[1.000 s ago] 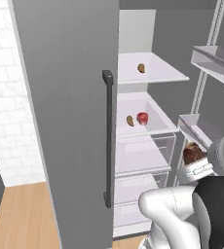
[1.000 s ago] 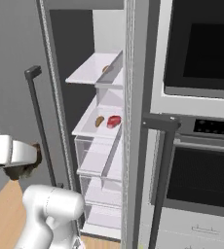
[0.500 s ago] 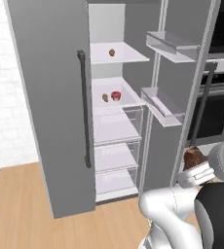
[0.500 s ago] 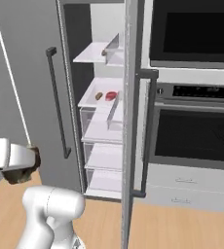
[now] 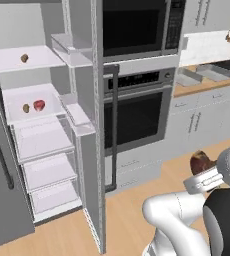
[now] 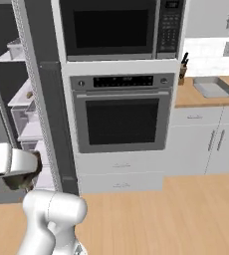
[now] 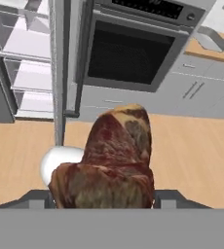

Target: Place one sweet potato and one steak in each tupperware on the nearby counter, to pack two identical lunches.

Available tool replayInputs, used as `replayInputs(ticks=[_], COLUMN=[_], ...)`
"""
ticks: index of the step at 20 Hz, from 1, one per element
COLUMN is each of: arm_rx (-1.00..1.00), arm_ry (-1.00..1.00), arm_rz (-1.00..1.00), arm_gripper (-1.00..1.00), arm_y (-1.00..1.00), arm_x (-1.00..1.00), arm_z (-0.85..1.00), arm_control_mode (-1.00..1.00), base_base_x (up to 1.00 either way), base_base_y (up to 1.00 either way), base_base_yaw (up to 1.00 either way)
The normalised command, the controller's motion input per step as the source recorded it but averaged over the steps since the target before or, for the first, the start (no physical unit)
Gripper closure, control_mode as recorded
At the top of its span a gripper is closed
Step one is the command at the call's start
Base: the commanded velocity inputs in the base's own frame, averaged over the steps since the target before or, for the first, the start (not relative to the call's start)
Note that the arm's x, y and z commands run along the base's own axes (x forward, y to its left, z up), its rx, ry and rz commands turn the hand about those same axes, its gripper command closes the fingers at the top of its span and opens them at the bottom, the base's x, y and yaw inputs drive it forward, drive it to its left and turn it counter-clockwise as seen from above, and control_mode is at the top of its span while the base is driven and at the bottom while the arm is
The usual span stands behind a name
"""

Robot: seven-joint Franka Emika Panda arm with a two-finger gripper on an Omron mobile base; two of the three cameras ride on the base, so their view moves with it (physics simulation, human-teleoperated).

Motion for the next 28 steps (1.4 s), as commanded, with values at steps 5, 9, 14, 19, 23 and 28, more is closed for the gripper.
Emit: replayInputs(ticks=[5,9,14,19,23,28], arm_rx=[0.0,0.0,0.0,0.0,0.0,0.0], arm_ry=[0.0,0.0,0.0,0.0,0.0,0.0], arm_rz=[0.0,0.0,0.0,0.0,0.0,0.0], arm_gripper=[1.0,1.0,1.0,1.0,1.0,1.0], arm_y=[0.0,0.0,0.0,0.0,0.0,0.0], arm_x=[0.0,0.0,0.0,0.0,0.0,0.0], arm_z=[0.0,0.0,0.0,0.0,0.0,0.0], arm_control_mode=[1.0,1.0,1.0,1.0,1.0,1.0], base_base_x=[0.95,1.0,1.0,1.0,1.0,1.0], base_base_y=[-1.0,-1.0,-1.0,-1.0,-1.0,-0.93], base_base_yaw=[-0.16,-0.03,0.0,0.05,0.1,0.11])
